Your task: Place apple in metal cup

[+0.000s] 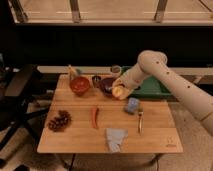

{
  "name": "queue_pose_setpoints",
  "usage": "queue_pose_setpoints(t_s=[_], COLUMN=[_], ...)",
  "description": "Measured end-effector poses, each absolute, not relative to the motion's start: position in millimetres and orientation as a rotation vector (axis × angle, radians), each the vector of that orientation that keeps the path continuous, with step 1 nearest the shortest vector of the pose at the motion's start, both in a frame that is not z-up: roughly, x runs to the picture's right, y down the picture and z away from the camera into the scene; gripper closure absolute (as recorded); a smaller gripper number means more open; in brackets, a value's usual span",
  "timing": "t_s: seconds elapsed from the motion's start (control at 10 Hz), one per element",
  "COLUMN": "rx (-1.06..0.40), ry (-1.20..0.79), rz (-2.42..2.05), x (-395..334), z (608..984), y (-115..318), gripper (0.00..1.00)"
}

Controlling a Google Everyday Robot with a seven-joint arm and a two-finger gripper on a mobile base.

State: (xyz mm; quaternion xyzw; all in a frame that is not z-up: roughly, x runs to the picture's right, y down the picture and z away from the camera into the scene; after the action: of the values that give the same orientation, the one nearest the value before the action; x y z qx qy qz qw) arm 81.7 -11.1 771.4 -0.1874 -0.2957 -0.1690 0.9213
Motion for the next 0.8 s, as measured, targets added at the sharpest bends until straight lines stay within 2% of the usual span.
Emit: queue_pose_setpoints(t_s=[0.3,0.8], rx=[-0.303,-0.290], ry=[-0.641,-0.646], rz=[-0.351,-0.343], x=[46.3,42.8], z=[788.0,791.8], y=[-76.0,-86.8], gripper=[1.00,1.00])
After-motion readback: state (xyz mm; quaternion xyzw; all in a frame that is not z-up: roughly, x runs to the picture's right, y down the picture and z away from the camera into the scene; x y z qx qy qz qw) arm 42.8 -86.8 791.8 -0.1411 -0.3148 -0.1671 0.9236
